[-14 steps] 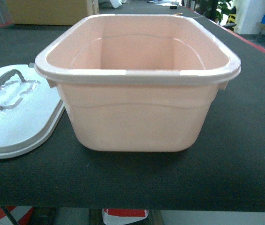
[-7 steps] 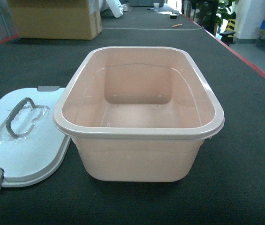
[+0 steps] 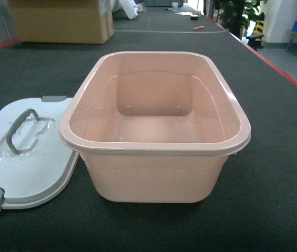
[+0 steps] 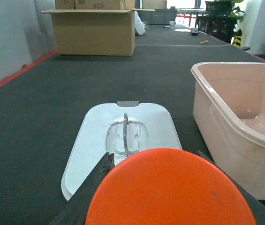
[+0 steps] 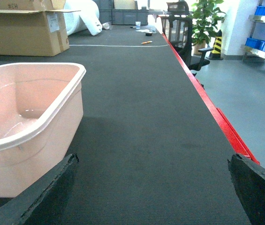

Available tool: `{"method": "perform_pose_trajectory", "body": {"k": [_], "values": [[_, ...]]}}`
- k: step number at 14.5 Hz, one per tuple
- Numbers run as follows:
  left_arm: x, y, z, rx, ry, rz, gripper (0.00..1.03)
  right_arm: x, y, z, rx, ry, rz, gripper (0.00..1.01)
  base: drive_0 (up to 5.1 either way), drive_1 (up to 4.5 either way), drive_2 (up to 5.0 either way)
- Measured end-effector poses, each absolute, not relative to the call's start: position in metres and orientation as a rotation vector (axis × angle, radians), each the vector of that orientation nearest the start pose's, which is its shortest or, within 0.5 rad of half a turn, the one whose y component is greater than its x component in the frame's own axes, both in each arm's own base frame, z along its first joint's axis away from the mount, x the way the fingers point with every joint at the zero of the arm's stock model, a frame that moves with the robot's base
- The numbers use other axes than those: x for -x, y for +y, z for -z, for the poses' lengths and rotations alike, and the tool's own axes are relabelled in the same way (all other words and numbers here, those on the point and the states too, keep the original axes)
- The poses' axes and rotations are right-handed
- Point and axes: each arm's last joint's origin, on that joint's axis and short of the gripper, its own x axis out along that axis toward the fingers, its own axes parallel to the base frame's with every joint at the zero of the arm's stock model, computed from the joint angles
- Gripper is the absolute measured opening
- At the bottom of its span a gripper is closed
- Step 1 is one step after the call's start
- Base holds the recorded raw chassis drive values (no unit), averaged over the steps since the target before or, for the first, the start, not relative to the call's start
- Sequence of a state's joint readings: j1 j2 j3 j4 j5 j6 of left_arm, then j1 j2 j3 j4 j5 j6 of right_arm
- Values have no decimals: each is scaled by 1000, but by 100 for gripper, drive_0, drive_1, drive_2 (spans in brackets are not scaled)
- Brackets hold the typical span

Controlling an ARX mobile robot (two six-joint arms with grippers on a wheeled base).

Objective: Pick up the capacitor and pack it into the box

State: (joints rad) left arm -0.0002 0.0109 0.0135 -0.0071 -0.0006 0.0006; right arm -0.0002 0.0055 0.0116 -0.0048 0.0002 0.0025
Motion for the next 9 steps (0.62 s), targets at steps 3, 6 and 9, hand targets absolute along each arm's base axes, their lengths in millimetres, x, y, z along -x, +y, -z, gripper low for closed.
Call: {"method": "perform_pose_trajectory", "body": {"k": [3,6,9], "values": [[-98,0,-167,-1,4,0,43,-97,0,-167,-2,-1,0,98,0,0,0],[-98,0,-167,-1,4,0,43,-97,0,-167,-2,-1,0,98,0,0,0],[-98,0,-167,-1,4,0,43,-97,0,-167,-2,-1,0,98,0,0,0]]}}
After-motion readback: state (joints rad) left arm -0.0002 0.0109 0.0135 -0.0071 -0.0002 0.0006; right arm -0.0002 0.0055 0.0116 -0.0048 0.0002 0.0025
